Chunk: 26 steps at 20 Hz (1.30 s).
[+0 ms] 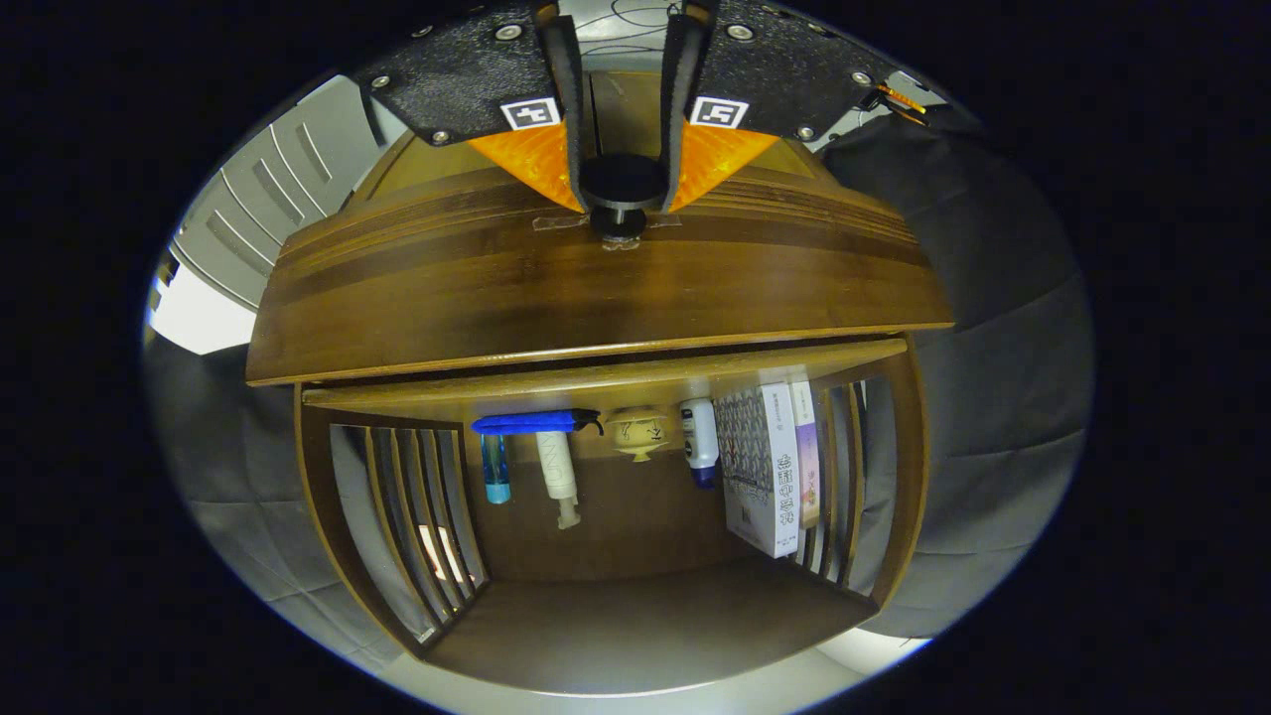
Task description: Pull open the drawer, take out the items inside it, and place them on the countertop above the cabinet.
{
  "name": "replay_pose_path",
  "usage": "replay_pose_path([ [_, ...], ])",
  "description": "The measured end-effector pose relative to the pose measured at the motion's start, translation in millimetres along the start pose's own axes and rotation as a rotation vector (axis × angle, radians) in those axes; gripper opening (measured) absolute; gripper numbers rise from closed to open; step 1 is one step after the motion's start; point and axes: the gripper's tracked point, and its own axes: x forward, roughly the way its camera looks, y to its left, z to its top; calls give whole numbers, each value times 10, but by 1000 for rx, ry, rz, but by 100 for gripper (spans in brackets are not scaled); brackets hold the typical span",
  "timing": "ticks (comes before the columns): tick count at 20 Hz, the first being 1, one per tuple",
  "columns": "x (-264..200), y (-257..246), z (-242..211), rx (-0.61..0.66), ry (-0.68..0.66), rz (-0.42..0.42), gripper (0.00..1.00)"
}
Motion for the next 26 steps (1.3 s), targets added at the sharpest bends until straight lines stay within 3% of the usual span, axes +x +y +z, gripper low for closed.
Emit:
replay_pose_path([
  [26, -1148, 36, -455, -77, 53, 62, 34],
])
